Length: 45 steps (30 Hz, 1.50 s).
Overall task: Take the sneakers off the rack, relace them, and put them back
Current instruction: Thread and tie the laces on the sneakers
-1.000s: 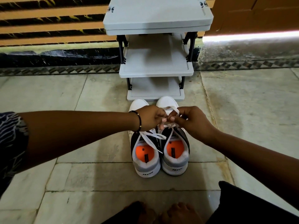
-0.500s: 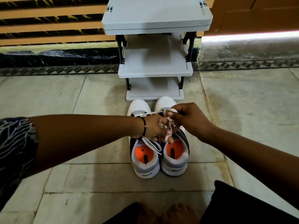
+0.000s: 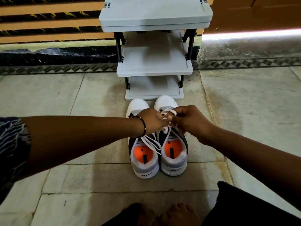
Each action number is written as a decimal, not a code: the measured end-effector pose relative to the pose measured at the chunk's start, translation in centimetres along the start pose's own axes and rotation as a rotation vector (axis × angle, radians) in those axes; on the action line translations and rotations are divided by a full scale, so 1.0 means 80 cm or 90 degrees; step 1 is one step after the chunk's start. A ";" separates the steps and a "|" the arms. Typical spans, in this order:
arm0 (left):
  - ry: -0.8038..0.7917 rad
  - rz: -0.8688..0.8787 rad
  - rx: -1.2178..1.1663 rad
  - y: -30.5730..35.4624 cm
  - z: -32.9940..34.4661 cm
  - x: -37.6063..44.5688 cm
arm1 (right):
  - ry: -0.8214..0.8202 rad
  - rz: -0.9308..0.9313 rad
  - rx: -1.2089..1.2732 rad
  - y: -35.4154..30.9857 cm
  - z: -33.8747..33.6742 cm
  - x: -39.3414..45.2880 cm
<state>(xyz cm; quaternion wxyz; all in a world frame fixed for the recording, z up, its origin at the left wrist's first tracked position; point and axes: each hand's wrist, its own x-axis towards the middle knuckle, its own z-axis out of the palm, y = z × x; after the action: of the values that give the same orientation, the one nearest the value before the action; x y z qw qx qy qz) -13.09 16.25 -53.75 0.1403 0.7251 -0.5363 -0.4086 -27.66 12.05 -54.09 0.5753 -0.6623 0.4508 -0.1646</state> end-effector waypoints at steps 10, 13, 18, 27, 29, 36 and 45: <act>-0.061 -0.140 -0.463 0.018 0.006 -0.022 | 0.049 0.028 0.136 0.001 -0.010 -0.010; -0.032 -0.146 -0.533 0.018 0.000 -0.032 | 0.042 0.022 0.132 0.000 -0.012 -0.014; 0.077 -0.124 -0.619 0.013 -0.011 -0.042 | 0.075 -0.011 0.081 0.001 -0.016 -0.018; 0.200 -0.100 -0.492 -0.037 -0.029 -0.034 | 0.192 0.099 0.090 0.029 -0.052 -0.015; 0.214 -0.118 -0.441 -0.055 -0.029 -0.033 | 0.211 0.154 0.096 0.040 -0.064 -0.016; 0.202 -0.202 -0.438 -0.082 -0.035 -0.017 | 0.220 0.291 0.085 0.058 -0.069 -0.007; 0.166 -0.192 -0.432 -0.097 -0.038 -0.023 | 0.174 0.346 0.029 0.071 -0.058 -0.009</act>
<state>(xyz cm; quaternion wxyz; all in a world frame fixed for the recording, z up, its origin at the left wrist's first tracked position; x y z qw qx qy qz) -5.80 20.15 -56.02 0.3775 0.7538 -0.2356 -0.4835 -33.78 10.14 -57.76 0.5470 -0.4762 0.6808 -0.1024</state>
